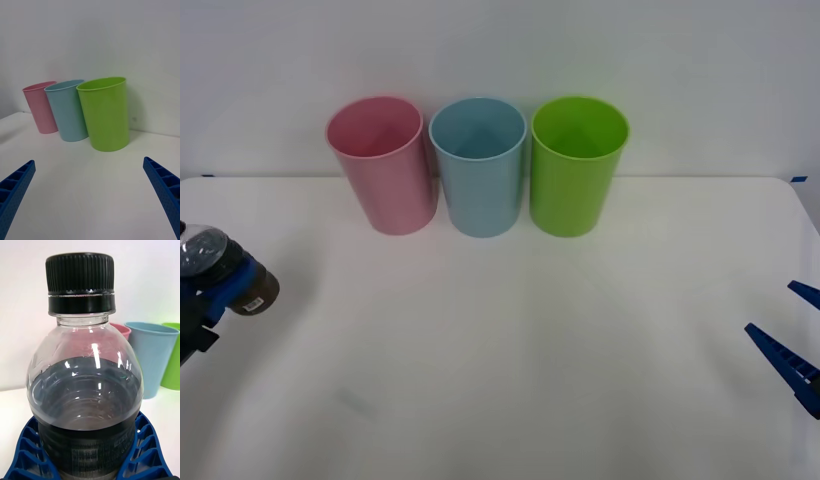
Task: Grasp the object on the table and drop it into the matching bin: aluminum can to the light blue bin, PET bottle to the pink bin.
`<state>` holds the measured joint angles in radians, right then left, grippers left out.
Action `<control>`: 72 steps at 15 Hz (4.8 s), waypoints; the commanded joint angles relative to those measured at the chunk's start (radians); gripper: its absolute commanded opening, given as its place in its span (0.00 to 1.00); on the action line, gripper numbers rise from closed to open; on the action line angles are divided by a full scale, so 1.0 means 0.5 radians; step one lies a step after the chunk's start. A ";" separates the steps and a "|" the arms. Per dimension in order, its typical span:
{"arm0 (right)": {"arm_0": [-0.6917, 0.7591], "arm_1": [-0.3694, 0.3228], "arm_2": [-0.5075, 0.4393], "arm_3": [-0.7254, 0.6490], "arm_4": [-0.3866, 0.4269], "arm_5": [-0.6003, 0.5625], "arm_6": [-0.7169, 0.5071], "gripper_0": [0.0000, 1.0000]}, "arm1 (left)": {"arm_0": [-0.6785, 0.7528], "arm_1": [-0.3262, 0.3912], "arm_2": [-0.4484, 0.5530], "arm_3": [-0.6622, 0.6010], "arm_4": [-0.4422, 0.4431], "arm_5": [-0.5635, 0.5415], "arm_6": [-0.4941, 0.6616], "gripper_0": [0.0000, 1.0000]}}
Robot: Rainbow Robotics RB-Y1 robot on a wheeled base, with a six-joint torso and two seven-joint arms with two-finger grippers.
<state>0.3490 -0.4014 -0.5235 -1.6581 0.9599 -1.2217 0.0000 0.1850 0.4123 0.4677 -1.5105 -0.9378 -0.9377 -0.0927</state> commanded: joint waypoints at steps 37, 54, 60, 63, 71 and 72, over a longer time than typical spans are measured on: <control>0.000 0.000 0.000 0.000 0.000 0.000 0.000 1.00 | -1.821 -0.021 -0.561 0.797 -0.956 0.737 0.768 0.18; 0.000 0.000 0.000 0.000 0.000 0.000 0.000 1.00 | -1.395 0.129 -0.561 0.505 -0.453 0.525 0.722 1.00; 0.000 0.000 0.000 0.000 0.000 0.000 0.000 1.00 | -0.901 0.344 -0.518 0.122 -0.106 0.501 0.658 1.00; 0.000 0.000 0.000 0.000 0.000 0.000 0.000 1.00 | -0.723 0.366 -0.371 0.061 -0.066 0.326 0.627 1.00; 0.000 0.000 0.000 0.000 0.000 0.000 0.000 1.00 | -0.330 0.409 -0.018 0.054 -0.066 -0.146 0.547 1.00; 0.000 0.000 0.000 0.000 0.000 0.000 0.000 1.00 | -0.284 0.415 0.019 0.057 -0.069 -0.196 0.538 1.00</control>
<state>0.3490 -0.4014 -0.5236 -1.6581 0.9599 -1.2217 0.0000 0.0262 0.6172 0.4638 -1.4832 -0.9712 -1.0164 0.1803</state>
